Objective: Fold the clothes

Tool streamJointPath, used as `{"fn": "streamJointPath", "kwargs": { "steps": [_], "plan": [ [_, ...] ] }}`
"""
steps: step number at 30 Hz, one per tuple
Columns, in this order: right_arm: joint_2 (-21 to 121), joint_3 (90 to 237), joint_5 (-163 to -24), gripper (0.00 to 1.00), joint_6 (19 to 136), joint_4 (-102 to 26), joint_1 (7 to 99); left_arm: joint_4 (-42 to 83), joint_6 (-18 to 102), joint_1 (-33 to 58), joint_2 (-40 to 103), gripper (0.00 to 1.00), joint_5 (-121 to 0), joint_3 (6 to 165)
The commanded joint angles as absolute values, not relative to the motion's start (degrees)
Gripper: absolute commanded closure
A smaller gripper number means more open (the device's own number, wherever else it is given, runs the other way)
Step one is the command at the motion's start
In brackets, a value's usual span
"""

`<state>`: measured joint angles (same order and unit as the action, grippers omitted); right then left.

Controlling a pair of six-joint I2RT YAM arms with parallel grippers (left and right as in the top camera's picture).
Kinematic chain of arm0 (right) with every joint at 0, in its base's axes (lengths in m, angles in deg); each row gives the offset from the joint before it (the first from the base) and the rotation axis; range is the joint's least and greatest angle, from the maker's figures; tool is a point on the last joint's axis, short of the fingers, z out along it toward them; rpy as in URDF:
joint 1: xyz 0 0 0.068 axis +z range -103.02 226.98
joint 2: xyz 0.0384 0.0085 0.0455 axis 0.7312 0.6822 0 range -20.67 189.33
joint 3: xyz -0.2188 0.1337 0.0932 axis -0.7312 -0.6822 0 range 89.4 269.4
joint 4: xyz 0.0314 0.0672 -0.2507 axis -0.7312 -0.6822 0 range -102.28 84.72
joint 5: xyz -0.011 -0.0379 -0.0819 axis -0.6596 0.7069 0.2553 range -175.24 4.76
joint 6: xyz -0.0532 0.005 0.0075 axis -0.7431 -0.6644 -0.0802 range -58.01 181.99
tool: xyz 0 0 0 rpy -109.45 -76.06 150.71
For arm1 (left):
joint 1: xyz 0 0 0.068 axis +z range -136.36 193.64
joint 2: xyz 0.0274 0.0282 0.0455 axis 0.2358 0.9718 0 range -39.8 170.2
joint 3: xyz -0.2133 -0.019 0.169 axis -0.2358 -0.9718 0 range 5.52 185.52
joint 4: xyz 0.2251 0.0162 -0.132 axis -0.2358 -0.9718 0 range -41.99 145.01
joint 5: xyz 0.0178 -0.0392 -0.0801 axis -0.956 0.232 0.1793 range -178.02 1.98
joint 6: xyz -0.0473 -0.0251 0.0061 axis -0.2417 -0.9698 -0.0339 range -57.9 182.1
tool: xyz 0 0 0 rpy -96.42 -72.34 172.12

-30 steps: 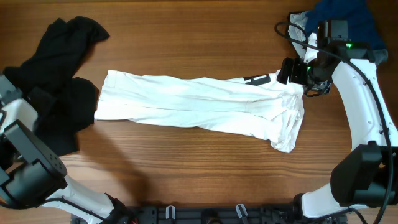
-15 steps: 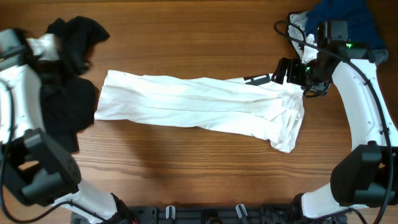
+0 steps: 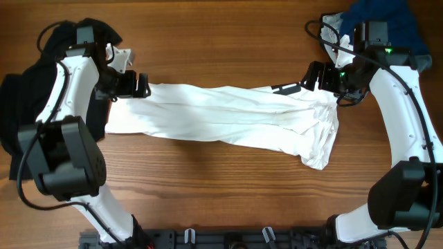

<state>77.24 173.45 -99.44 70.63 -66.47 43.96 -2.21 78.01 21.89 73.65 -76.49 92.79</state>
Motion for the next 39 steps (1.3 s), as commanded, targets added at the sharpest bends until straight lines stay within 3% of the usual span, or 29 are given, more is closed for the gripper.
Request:
{"fn": "streamJointPath", "kwargs": {
  "steps": [1, 21, 39],
  "plan": [
    [77.04, 174.04, -100.75, 0.01, 69.43, -66.16, 44.13, -2.25, 81.42, 22.55, 76.49, 0.0, -83.71, 92.74],
    [77.04, 174.04, -100.11, 0.0, 67.92, -65.71, 44.13, -0.65, 79.95, 28.67, 81.86, 0.03, -83.49, 92.74],
    [77.04, 174.04, -99.92, 0.0, 66.48, -65.75, 44.13, -3.39, 79.95, 25.3, 80.33, 0.02, -80.73, 97.53]
  ]
}}
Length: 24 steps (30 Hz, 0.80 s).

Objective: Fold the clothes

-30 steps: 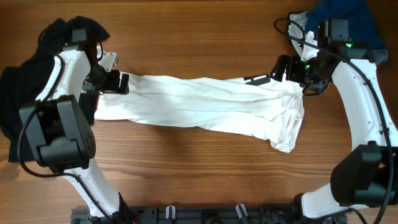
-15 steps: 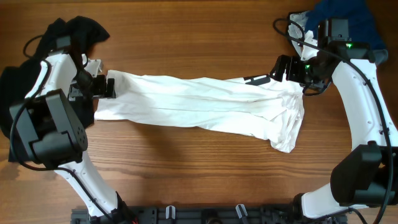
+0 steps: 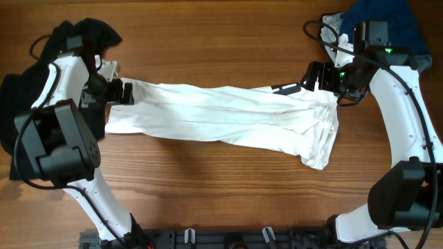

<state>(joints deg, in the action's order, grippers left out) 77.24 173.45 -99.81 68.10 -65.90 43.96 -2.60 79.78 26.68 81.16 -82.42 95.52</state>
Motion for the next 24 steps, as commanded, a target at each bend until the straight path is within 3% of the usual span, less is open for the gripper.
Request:
{"fn": "streamJointPath", "kwargs": {
  "steps": [1, 24],
  "plan": [
    [77.04, 174.04, -99.92, 0.0, 66.48, -65.75, 44.13, -3.63, 79.99, 24.97, 80.33, 0.02, -80.25, 97.51],
    [77.04, 174.04, -97.73, 0.0, 66.46, -65.82, 44.13, -2.62, 81.35, 26.5, 83.37, 0.08, -78.0, 97.36]
  ]
}}
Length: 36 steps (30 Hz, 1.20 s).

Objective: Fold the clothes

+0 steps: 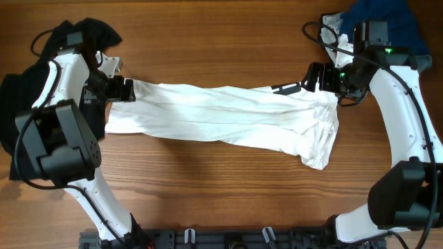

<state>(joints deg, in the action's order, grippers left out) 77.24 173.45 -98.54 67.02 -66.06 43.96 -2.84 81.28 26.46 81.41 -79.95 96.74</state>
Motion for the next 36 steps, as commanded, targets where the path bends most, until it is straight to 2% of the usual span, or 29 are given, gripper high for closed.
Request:
{"fn": "streamJointPath", "kwargs": {
  "steps": [1, 15, 24, 31, 32, 33, 34, 35, 36],
  "plan": [
    [77.04, 174.04, -97.73, 0.0, 66.46, -65.84, 44.13, -2.64, 81.35, 26.5, 83.63, 0.08, -78.0, 97.36],
    [77.04, 174.04, -97.75, 0.0, 64.95, -66.12, 44.13, -2.01, 80.04, 26.57, 86.0, 0.11, -78.7, 97.36],
    [77.04, 174.04, -97.75, 0.0, 64.97, -66.01, 44.13, -1.86, 79.43, 26.53, 86.02, 0.22, -78.46, 91.69],
    [77.04, 174.04, -97.75, 0.0, 65.01, -66.21, 44.13, 3.32, 76.74, 26.5, 86.02, 0.3, -78.4, 84.79],
    [77.04, 174.04, -97.78, 0.0, 65.12, -66.21, 44.13, 4.4, 76.02, 26.5, 86.02, 0.34, -78.37, 84.04],
    [77.04, 174.04, -97.8, 0.0, 65.19, -66.21, 44.13, 5.6, 74.73, 26.5, 86.02, 0.53, -78.4, 83.24],
    [77.04, 174.04, -97.8, 0.0, 65.21, -66.21, 44.13, 5.6, 74.42, 26.5, 86.02, 0.66, -78.42, 83.19],
    [77.04, 174.04, -97.93, 0.0, 65.25, -66.21, 44.13, 5.62, 74.18, 26.5, 86.02, 0.75, -78.42, 83.19],
    [77.04, 174.04, -98.26, 0.0, 65.21, -66.23, 44.13, 5.84, 73.35, 26.5, 86.02, 0.79, -78.44, 83.19]
  ]
}}
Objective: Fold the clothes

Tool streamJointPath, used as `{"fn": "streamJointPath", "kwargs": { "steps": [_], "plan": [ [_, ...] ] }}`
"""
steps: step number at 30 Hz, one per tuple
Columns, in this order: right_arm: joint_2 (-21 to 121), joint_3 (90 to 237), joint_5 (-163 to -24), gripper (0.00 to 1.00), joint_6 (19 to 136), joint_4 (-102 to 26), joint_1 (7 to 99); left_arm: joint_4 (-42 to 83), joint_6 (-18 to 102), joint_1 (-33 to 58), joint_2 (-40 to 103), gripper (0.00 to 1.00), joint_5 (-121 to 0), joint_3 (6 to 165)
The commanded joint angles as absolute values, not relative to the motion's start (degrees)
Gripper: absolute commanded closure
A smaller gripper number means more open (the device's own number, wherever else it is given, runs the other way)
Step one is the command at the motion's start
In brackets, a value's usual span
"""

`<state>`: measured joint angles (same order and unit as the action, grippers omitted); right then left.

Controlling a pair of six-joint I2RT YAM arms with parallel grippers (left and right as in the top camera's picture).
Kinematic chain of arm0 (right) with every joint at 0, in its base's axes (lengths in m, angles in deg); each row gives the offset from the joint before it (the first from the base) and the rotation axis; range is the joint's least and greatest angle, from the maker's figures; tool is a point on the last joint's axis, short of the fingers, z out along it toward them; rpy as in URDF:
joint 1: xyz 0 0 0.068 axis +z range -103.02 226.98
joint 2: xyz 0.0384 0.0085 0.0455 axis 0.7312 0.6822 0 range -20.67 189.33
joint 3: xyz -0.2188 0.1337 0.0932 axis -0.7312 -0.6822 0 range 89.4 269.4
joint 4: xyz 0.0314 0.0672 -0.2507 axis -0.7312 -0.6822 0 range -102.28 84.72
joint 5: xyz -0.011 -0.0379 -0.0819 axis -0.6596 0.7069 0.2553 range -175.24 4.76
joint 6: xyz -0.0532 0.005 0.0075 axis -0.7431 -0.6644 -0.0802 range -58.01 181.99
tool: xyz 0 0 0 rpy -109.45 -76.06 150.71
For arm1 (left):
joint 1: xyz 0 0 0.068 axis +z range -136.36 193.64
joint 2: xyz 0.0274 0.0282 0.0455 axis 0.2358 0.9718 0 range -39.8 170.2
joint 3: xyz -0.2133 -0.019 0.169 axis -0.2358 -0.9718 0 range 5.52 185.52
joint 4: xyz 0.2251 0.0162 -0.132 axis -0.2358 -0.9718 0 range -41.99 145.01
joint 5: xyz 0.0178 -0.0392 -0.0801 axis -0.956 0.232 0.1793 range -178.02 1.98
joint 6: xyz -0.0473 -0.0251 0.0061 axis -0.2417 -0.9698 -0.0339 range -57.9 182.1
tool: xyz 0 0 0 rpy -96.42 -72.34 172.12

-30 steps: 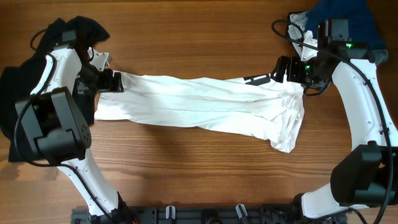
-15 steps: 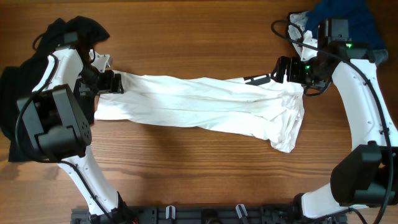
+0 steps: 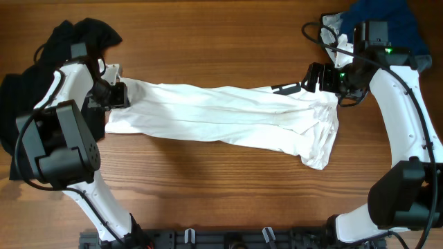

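Note:
A white garment [image 3: 221, 117] lies stretched out flat across the wooden table [image 3: 208, 41], with a bunched part hanging toward the front at its right end. At the garment's upper left corner my left gripper [image 3: 122, 93] looks shut on the cloth. Over at the upper right edge, beside a black label [image 3: 282, 88], my right gripper [image 3: 308, 81] is shut on the garment. The fingertips of both grippers are partly hidden by cloth and by the gripper bodies.
A heap of black clothes [image 3: 17, 104] lies along the left edge and under the left arm. A blue cloth [image 3: 384, 17] and a white piece [image 3: 332, 24] lie at the back right corner, behind the right arm.
My left gripper has moved a little to the left and toward the front, and the garment's left corner has gone with it. The right gripper and the garment's right end have not moved.
At first my left gripper held the garment's left corner further right, near the table's middle-left. Then it stood further left with the corner, the cloth stretched longer. It stayed about there and now sits slightly lower-left. The right gripper held its end throughout.

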<state>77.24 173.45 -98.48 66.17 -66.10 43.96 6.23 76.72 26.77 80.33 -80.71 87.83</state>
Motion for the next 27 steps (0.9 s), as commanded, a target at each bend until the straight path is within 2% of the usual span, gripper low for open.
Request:
{"fn": "streamJointPath", "kwargs": {
  "steps": [1, 3, 5, 14, 20, 23, 27],
  "plan": [
    [77.04, 174.04, -98.45, 0.0, 65.23, -66.21, 44.13, 6.08, 72.63, 26.5, 86.02, 0.84, -78.44, 83.19],
    [77.04, 174.04, -98.69, 0.0, 65.65, -66.21, 44.13, 6.89, 69.9, 26.48, 86.02, 0.93, -78.4, 83.19],
    [77.04, 174.04, -98.85, 0.0, 65.8, -66.21, 44.15, 7.63, 67.06, 26.2, 86.02, 0.96, -78.42, 83.19],
    [77.04, 174.04, -102.52, 0.02, 66.63, -66.41, 44.15, 3.19, 61.59, 25.08, 82.94, 0.96, -77.46, 87.28],
    [77.04, 173.54, -103.72, 0.18, 71.68, -66.1, 44.15, -0.28, 61.61, 26.31, 76.31, 0.96, -77.65, 93.01],
    [77.08, 171.55, -103.72, 0.33, 73.6, -65.16, 44.15, -2.47, 61.63, 27.36, 73.82, 0.96, -78.72, 96.0],
    [77.35, 168.51, -103.74, 0.35, 74.15, -64.42, 44.15, -4.94, 61.85, 28.93, 71.11, 0.96, -81.89, 98.97]
  ]
}}
